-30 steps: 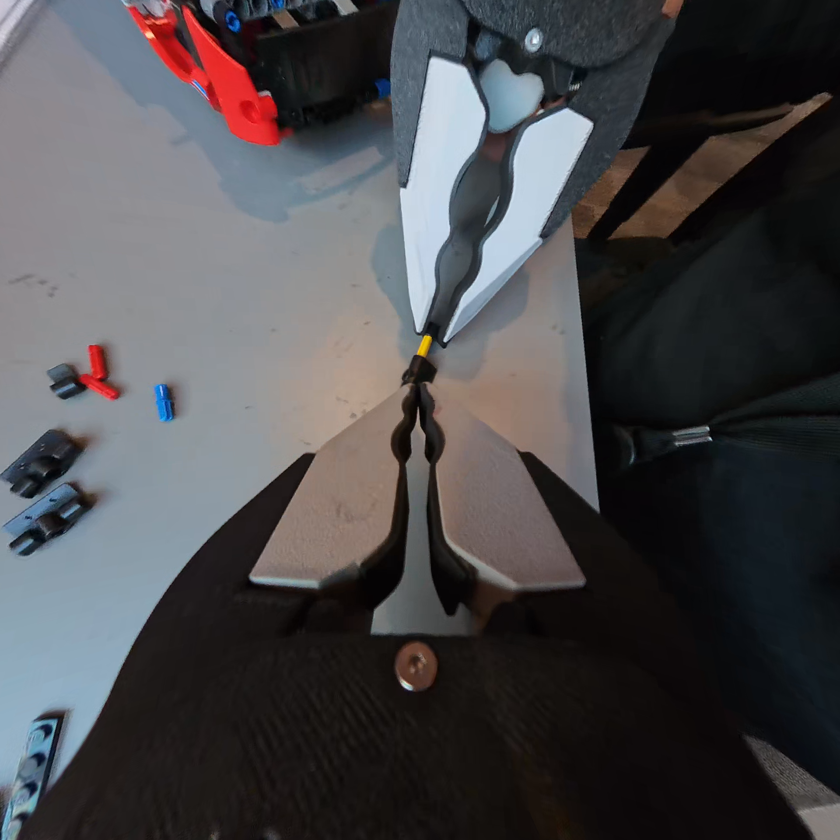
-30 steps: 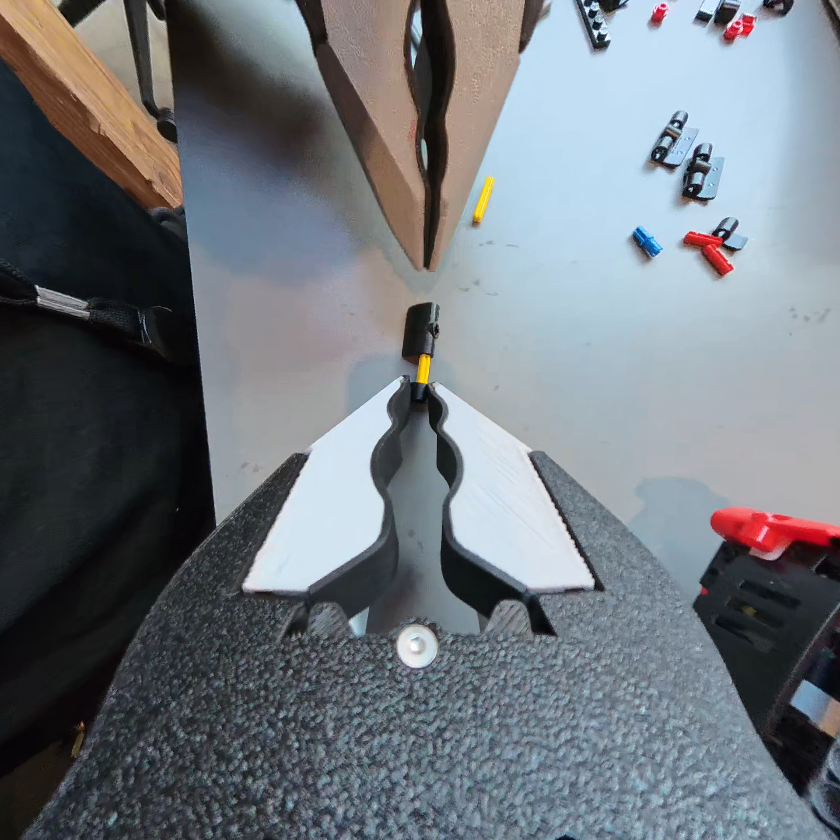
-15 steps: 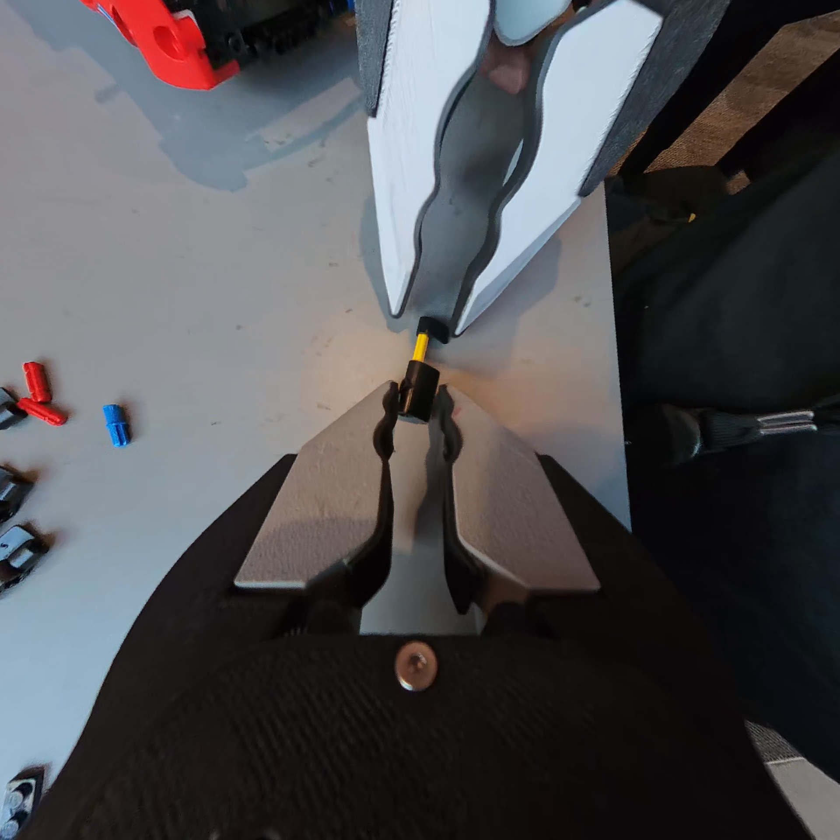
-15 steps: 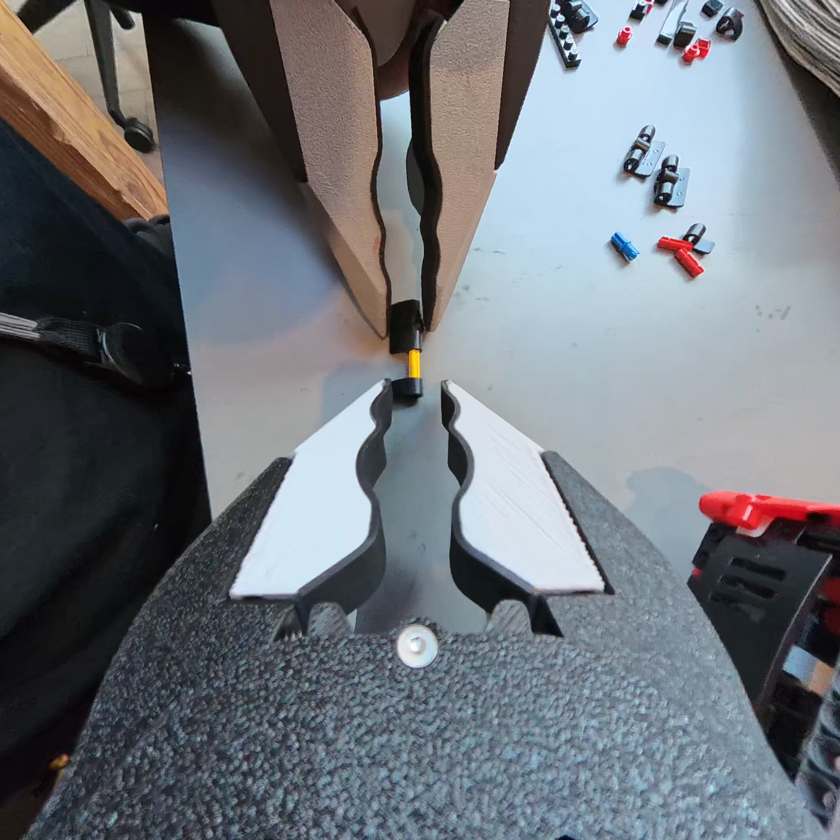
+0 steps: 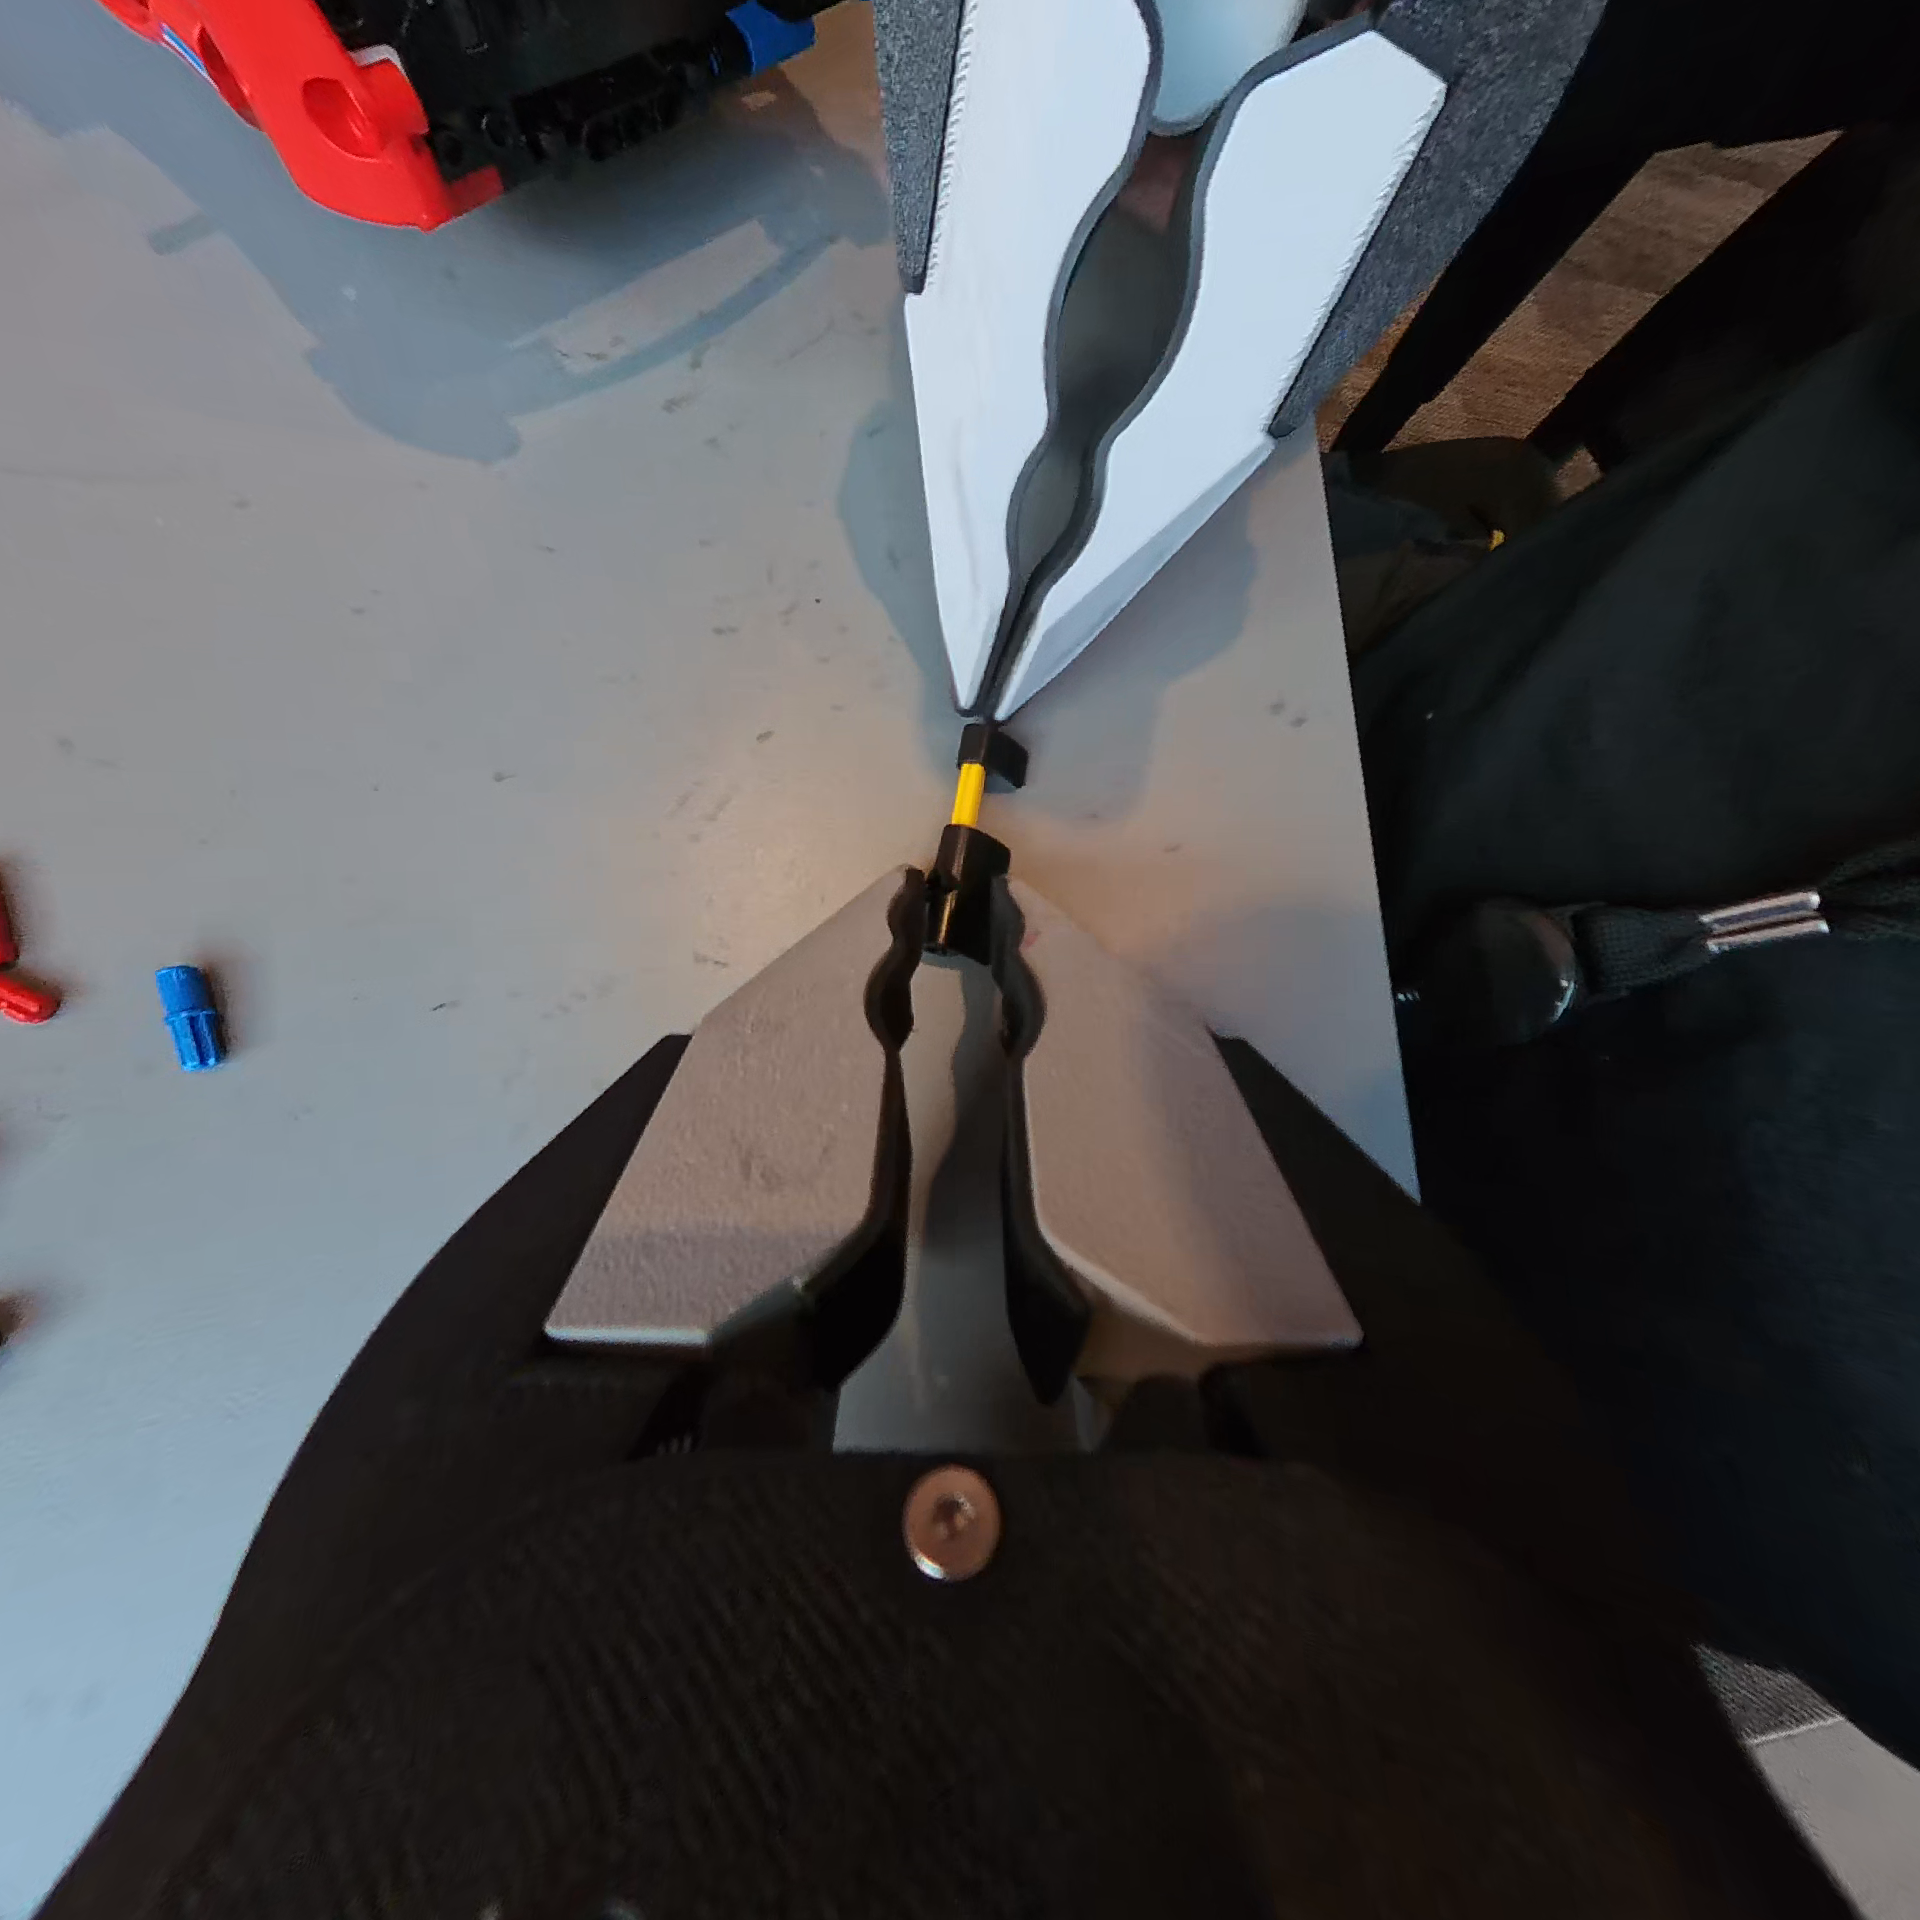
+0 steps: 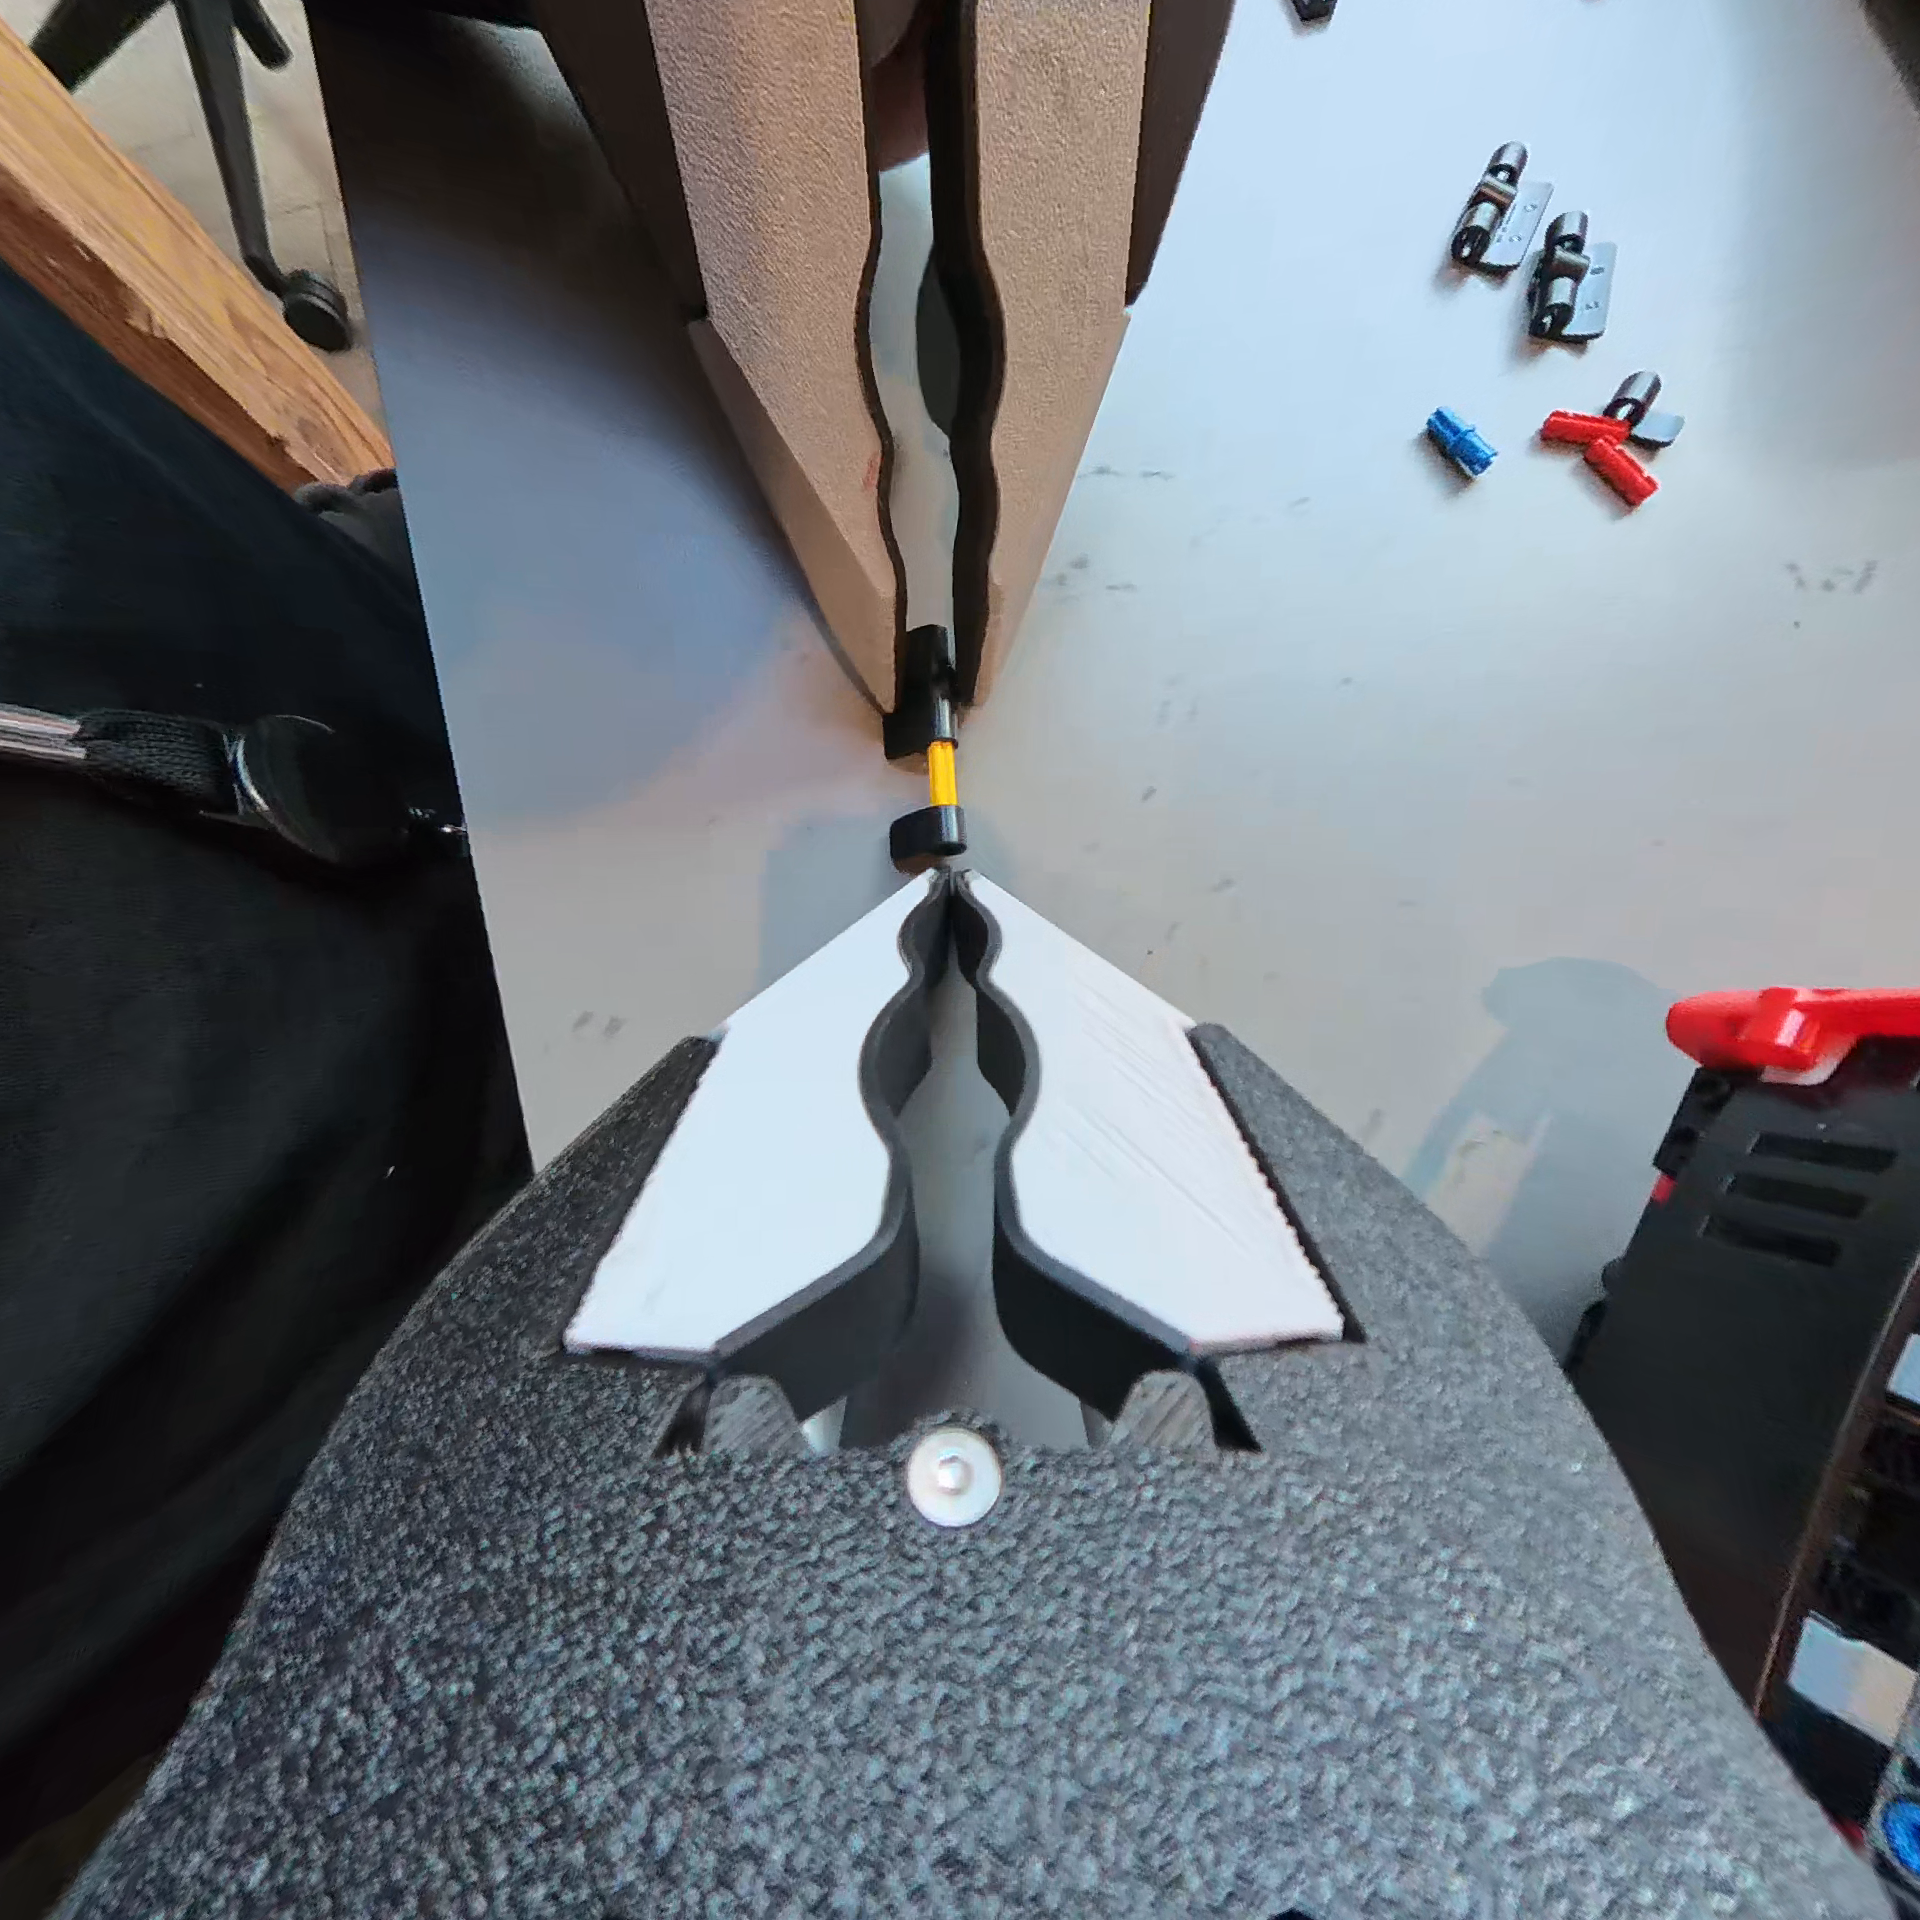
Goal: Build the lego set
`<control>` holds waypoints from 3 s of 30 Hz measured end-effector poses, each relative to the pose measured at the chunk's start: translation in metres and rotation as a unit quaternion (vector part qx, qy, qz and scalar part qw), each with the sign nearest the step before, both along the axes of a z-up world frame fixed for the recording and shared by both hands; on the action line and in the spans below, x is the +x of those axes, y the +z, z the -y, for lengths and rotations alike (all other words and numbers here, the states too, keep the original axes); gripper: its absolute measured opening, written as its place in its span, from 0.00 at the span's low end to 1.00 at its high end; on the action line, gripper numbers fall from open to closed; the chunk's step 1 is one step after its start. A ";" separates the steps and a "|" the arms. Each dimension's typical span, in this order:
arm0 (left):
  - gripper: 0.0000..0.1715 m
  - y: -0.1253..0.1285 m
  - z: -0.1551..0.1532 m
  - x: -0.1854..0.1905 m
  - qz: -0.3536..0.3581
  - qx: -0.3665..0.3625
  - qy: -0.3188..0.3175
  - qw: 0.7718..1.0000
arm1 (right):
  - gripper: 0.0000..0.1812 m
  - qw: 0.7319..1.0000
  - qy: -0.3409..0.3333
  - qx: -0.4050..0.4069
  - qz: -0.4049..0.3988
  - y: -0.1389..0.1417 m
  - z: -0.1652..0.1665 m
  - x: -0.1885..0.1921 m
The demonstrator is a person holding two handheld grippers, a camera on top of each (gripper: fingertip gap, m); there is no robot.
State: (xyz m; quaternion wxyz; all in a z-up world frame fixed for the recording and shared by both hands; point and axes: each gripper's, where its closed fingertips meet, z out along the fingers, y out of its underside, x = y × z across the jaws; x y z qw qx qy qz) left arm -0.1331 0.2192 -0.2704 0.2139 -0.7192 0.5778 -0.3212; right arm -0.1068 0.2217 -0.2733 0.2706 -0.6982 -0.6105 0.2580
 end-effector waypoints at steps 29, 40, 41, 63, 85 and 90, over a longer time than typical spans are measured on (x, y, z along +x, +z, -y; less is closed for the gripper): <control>0.00 0.017 -0.029 -0.020 -0.014 0.064 0.065 0.996 | 0.03 0.998 -0.051 0.001 -0.037 0.006 -0.008 0.002; 0.08 -0.001 0.012 -0.076 -0.084 0.026 0.091 0.992 | 0.13 0.998 -0.026 -0.010 -0.064 0.014 0.029 -0.050; 0.07 -0.001 0.015 -0.074 -0.077 0.034 0.094 0.992 | 0.14 0.997 -0.017 -0.008 -0.069 0.016 0.032 -0.056; 0.08 -0.002 0.017 -0.047 -0.103 0.125 0.220 0.962 | 0.14 0.996 -0.048 0.003 -0.074 0.017 0.020 -0.040; 0.02 0.064 0.058 -0.036 0.201 -0.139 0.049 0.968 | 0.06 0.945 0.236 0.157 -0.162 0.057 0.052 -0.076; 0.02 0.043 0.044 -0.038 0.171 -0.146 0.079 0.971 | 0.05 0.958 0.205 0.165 -0.114 0.033 0.037 -0.076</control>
